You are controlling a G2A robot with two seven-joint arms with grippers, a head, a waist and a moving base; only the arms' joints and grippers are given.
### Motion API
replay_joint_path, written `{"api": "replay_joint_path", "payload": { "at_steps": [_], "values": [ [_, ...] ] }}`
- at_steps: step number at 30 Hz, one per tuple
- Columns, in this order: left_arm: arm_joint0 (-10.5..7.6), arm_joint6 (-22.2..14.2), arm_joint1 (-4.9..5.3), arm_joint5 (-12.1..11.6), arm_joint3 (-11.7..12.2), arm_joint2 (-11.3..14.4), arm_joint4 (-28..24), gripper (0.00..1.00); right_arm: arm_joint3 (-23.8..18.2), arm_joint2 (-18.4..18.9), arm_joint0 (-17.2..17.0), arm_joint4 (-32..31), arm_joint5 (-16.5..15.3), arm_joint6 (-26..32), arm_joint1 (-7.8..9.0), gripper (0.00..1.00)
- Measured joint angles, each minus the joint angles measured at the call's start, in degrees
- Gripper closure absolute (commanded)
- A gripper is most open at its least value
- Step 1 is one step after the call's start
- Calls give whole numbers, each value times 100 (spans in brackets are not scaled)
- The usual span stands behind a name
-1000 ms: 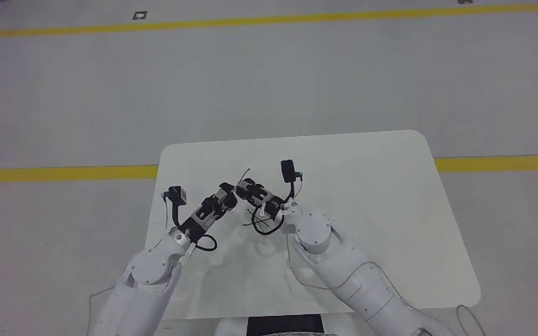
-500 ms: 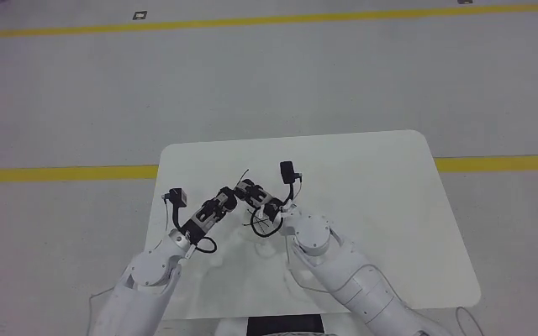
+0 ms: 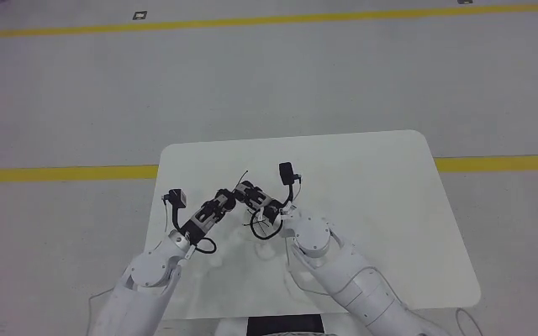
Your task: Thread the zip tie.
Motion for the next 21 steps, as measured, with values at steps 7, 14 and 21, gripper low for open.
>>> {"api": "replay_joint_path", "payload": {
  "at_steps": [7, 14, 21],
  "values": [
    [12, 19, 14, -34, -17, 11, 72, 100, -27, 18, -30, -21, -29, 38, 5, 100],
    [43, 14, 32, -86, -38, -12, 97, 100, -65, 68, -69, -19, -21, 84, 17, 0],
    [83, -16, 50, -150, -47, -38, 83, 100, -138, 154, -122, -26, -31, 123, 41, 0]
  ]
}}
